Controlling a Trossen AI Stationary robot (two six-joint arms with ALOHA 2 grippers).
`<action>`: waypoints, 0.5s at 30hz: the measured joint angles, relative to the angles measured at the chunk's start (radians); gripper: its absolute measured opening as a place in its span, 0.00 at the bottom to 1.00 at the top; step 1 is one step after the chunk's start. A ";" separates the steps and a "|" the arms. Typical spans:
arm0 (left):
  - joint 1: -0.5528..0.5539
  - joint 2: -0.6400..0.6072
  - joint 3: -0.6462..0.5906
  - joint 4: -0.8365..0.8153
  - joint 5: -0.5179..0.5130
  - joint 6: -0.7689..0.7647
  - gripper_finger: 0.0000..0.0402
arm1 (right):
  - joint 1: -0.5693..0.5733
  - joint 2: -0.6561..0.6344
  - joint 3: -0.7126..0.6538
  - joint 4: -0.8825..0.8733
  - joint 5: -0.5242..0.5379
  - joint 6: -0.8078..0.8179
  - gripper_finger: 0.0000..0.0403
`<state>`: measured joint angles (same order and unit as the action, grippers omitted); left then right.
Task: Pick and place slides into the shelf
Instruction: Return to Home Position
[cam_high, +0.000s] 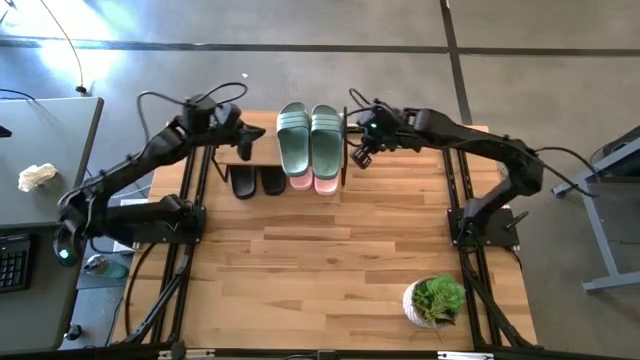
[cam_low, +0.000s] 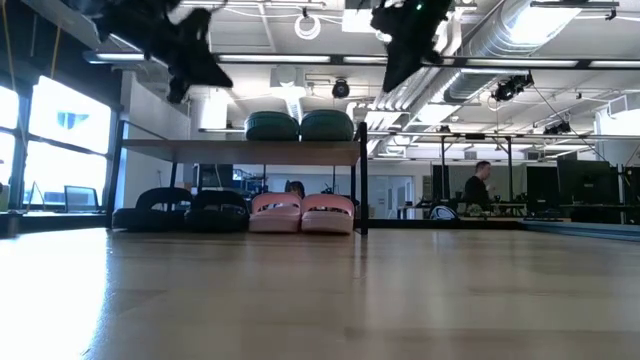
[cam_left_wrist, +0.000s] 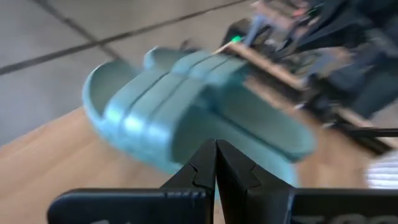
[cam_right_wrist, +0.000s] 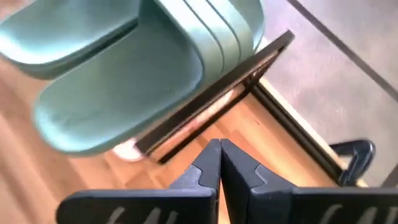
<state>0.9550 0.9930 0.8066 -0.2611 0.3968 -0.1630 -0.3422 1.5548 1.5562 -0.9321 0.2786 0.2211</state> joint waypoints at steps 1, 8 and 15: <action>0.000 -0.030 0.000 -0.007 0.022 -0.004 0.00 | 0.010 -0.021 0.000 -0.024 0.005 0.018 0.00; -0.052 -0.190 0.000 -0.136 0.140 -0.028 0.00 | 0.135 -0.119 0.000 -0.326 0.019 0.218 0.00; -0.249 -0.261 0.000 -0.238 0.143 -0.027 0.00 | 0.380 -0.140 0.000 -0.459 -0.079 0.422 0.00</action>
<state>0.7062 0.7316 0.8070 -0.4995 0.5400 -0.1899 0.0374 1.4148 1.5558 -1.3908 0.1996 0.6427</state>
